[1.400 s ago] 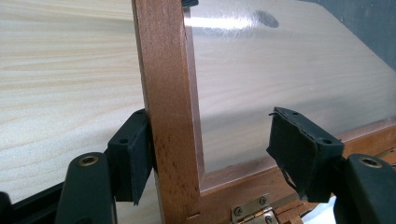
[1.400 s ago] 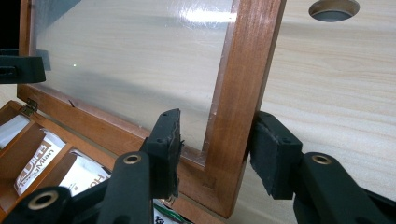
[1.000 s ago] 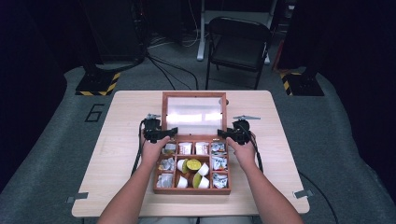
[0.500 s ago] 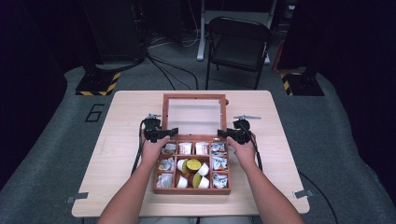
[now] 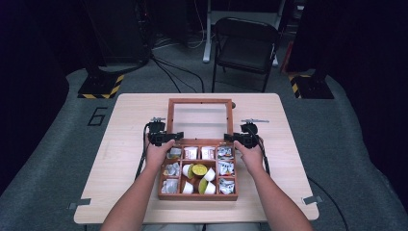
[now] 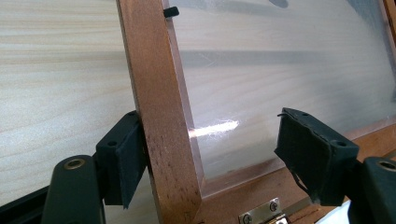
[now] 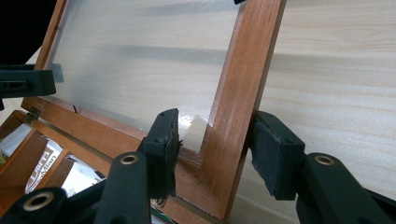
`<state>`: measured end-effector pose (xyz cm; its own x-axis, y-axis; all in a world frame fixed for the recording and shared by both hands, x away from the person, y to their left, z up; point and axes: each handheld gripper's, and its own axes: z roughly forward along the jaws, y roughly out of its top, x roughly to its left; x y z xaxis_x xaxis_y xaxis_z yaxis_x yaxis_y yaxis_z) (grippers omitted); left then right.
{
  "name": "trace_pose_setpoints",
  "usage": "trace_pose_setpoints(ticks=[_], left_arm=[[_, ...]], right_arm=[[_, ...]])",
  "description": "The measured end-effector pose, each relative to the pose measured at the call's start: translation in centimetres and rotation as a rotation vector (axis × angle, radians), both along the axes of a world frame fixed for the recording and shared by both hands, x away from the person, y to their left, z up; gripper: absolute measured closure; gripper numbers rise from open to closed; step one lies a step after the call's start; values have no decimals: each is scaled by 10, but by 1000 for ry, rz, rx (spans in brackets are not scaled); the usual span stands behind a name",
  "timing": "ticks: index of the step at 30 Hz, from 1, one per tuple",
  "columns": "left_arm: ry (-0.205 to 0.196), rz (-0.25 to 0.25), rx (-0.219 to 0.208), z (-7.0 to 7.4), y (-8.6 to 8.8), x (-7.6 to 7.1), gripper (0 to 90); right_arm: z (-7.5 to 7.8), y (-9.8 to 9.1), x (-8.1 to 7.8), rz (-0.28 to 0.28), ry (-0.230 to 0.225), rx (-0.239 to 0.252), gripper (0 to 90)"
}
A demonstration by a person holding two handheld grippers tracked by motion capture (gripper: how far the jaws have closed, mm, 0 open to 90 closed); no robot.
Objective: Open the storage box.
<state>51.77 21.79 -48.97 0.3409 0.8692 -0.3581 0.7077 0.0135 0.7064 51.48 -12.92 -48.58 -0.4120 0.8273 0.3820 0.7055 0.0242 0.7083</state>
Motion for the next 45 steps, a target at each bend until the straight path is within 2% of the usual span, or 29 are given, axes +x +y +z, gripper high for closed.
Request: trace_pose_setpoints(ticks=[6, 7, 16, 23, 27, 45], left_arm=[[18, 1, -5, 0, 1, 1, 264], [18, 3, -8, -1, 1, 1, 264], [30, 10, -22, -3, 2, 3, 262], [49, 4, -33, -5, 4, 4, 260], [60, 10, -43, -5, 4, 5, 260], [88, -2, -59, -7, 6, 8, 261]], right_arm=[[1, 1, 3, 3, 17, -7, 525], [1, 1, 3, 0, 29, 3, 525], [-1, 0, 4, -4, 42, 15, 521], [-1, 0, 5, -2, 52, 1, 520], [-1, 0, 6, -6, 72, 15, 520], [-3, -2, 8, -7, 97, 36, 520]])
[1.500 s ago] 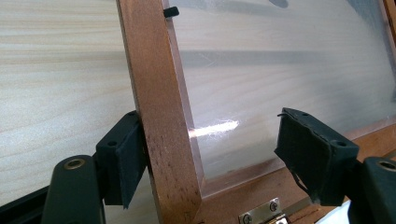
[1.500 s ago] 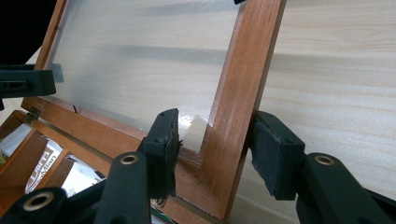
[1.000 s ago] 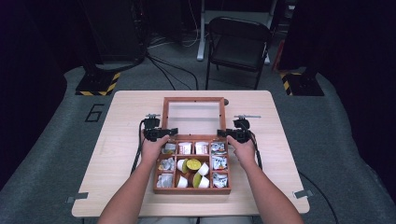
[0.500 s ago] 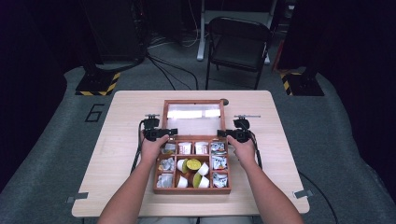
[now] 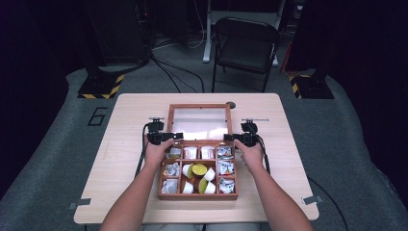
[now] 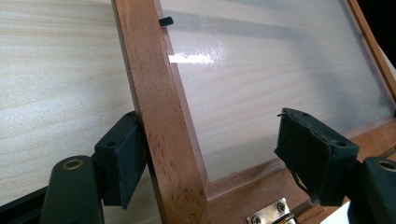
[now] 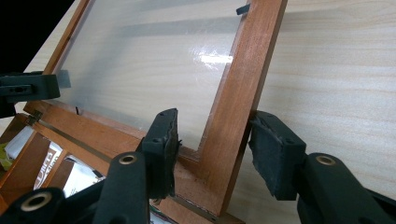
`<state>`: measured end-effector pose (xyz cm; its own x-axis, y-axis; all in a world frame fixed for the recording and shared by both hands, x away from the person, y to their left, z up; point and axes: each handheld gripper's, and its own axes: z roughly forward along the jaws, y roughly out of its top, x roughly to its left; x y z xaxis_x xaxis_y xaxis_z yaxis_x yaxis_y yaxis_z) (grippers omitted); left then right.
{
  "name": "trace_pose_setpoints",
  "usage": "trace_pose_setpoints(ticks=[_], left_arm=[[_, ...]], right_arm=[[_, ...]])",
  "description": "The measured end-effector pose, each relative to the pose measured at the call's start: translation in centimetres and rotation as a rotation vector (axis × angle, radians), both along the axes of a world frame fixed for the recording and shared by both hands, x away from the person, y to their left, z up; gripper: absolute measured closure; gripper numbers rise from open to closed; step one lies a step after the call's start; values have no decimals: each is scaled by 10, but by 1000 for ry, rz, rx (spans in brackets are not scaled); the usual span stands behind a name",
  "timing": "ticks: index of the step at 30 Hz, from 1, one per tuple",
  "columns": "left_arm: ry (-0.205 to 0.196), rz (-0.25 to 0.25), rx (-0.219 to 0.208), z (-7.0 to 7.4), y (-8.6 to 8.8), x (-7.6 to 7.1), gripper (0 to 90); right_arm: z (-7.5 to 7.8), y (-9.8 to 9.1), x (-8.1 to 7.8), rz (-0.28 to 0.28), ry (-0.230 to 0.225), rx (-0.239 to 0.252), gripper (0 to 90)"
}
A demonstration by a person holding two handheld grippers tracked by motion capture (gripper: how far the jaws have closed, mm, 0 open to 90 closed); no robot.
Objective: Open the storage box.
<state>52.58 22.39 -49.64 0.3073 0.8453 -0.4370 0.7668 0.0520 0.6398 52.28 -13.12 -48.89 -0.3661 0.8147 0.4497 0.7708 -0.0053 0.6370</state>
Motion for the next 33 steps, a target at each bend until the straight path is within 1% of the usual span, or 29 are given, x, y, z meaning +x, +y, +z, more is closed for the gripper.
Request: trace_pose_setpoints(ticks=[5, 10, 11, 13, 15, 16, 17, 20, 24, 25, 29, 33], left_arm=[[7, 2, 2, 0, 0, 0, 261], [17, 3, -4, -1, 0, 0, 261], [18, 11, -11, -1, 0, 0, 261], [24, 16, -18, -1, 0, 1, 261], [28, 19, -22, -2, 0, 1, 261], [30, 19, -22, -2, 0, 1, 261], [30, 19, -22, -2, 0, 1, 261], [33, 20, -24, -2, 0, 1, 261], [40, 12, -20, -2, 1, 1, 261], [40, 22, -26, -3, 1, 1, 261], [44, 24, -30, -3, 1, 1, 261], [43, 17, -29, -3, 2, 2, 260]], right_arm=[[0, 0, 1, 0, 12, 3, 519], [0, -1, 2, -1, 28, 8, 519], [0, -1, 2, -5, 34, 11, 519], [-1, -1, 3, 1, 26, 14, 518], [-1, -1, 3, -9, 52, 22, 518], [-2, -2, 4, 1, 34, 16, 518], [-2, -2, 4, 1, 36, 17, 518], [0, -1, 4, -7, 59, 20, 518], [-1, -1, 5, -5, 57, 23, 518], [-2, -1, 5, -9, 61, 26, 518], [-2, -1, 5, -11, 66, 34, 518], [-3, -1, 6, -10, 66, 36, 518]])
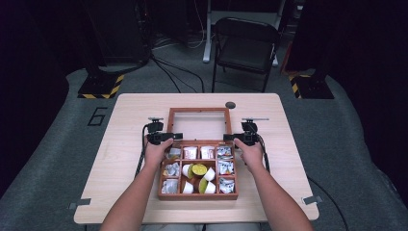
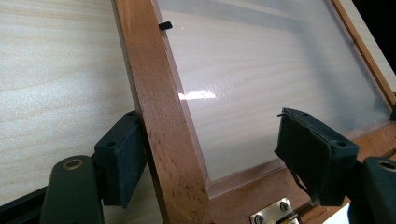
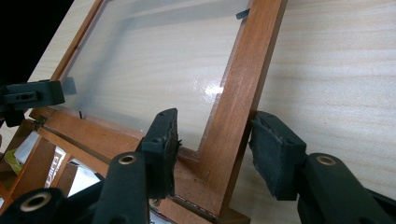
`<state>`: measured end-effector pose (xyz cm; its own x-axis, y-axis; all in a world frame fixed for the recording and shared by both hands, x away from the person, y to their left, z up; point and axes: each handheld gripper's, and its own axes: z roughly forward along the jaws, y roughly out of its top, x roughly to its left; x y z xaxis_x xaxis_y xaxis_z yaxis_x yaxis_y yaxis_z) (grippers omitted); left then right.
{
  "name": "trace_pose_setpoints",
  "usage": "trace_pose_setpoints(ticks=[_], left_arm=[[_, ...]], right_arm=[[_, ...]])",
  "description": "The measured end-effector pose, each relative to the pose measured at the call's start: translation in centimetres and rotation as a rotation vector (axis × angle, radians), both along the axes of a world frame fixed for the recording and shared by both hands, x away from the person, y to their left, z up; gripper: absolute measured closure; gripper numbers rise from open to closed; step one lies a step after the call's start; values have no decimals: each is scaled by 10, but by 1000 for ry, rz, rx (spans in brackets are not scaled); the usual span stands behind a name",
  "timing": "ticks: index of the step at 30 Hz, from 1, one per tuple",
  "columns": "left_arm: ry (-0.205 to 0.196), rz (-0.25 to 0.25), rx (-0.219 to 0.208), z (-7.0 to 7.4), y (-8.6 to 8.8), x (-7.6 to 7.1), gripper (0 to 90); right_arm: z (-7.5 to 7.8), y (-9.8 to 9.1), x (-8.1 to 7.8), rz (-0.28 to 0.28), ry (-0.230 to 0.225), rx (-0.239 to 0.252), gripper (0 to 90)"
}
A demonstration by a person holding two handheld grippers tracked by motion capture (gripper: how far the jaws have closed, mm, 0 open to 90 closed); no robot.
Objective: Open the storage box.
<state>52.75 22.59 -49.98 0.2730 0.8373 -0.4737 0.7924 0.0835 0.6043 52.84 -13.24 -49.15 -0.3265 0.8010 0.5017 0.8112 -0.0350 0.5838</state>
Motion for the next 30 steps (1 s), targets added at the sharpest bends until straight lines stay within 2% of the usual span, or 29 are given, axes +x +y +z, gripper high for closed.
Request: trace_pose_setpoints(ticks=[4, 6, 16, 18, 22, 27, 28, 30], left_arm=[[10, 7, -10, -1, 0, 0, 260], [16, 7, -12, -1, 0, 0, 260], [26, 8, -20, -2, 1, 1, 259], [35, -1, -17, -3, 2, 1, 259], [38, -4, -17, -3, 3, 2, 258], [41, -4, -19, -3, 3, 2, 259], [44, -4, -20, -3, 3, 2, 259], [47, -4, -21, -4, 3, 2, 260]], right_arm=[[-1, -1, 1, -2, 10, 7, 517], [0, -1, 0, -10, 28, 17, 518], [-3, -2, 2, -8, 25, 27, 516], [-2, -1, 1, -14, 48, 33, 505], [-4, -1, 2, -3, 32, 24, 493], [-4, -1, 2, -4, 34, 27, 492], [-4, -1, 2, -10, 49, 30, 492], [-4, -1, 2, -13, 51, 33, 491]])
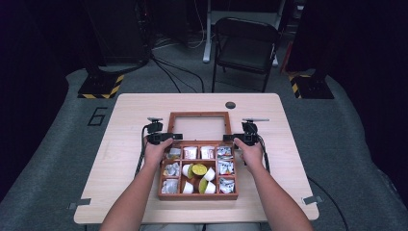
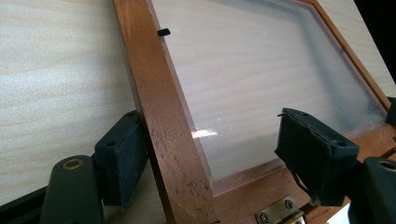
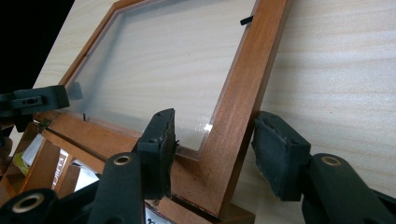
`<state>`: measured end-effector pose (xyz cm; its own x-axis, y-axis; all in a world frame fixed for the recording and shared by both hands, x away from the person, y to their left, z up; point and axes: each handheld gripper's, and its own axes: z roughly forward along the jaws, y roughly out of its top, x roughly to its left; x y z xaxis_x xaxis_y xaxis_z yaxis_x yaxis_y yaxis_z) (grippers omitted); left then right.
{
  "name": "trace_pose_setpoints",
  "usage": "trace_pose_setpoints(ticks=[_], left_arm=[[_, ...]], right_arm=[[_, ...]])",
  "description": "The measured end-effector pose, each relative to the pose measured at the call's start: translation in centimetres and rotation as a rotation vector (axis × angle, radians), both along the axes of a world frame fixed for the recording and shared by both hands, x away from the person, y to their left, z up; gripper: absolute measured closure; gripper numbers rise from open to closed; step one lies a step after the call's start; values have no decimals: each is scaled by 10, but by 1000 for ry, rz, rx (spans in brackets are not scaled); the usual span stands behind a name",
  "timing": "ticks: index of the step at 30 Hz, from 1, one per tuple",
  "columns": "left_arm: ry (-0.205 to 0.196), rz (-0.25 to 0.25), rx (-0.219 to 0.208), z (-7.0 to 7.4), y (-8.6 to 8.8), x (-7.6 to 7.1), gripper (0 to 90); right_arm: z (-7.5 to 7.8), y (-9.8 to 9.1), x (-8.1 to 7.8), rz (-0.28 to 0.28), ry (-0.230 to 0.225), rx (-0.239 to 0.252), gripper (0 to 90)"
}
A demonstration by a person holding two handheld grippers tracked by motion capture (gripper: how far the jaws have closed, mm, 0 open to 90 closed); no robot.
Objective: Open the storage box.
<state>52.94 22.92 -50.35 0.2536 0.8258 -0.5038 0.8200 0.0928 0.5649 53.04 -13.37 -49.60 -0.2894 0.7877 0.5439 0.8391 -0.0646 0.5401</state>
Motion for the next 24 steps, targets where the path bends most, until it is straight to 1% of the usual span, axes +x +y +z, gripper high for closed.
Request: trace_pose_setpoints(ticks=[3, 8, 12, 15, 17, 18, 19, 20, 21, 22, 23, 24], left_arm=[[1, -3, -1, 0, 0, 0, 260], [4, 3, -12, -1, 1, 0, 261], [4, 3, -10, -1, 1, 0, 261], [6, 10, -10, 0, 1, 0, 265], [-9, 20, 9, 1, 3, -1, 269], [-8, 34, 12, 2, 6, -1, 273], [-8, 34, 12, 2, 6, -1, 277], [3, 25, 3, 2, 11, -2, 277], [3, 25, 3, 2, 11, -2, 279], [4, 41, -10, 2, 13, -2, 279], [6, 38, -7, 3, 15, -3, 283], [2, 42, -8, 4, 18, -5, 288]], right_arm=[[0, 0, 0, -2, 1, 2, 491], [-1, 0, 0, -7, 17, 15, 490], [-1, 0, 0, -8, 16, 16, 490], [0, 1, -1, -16, 27, 17, 484], [0, 1, -1, -17, 28, 19, 452], [0, 1, -1, -16, 30, 29, 436], [0, 1, -1, -16, 30, 29, 436], [1, -1, -1, -28, 28, 41, 428], [1, -1, -1, -28, 28, 41, 428], [2, -2, -2, -30, 26, 46, 429], [3, -5, -2, -31, 7, 39, 429], [7, -7, -4, -45, -8, 12, 430]])
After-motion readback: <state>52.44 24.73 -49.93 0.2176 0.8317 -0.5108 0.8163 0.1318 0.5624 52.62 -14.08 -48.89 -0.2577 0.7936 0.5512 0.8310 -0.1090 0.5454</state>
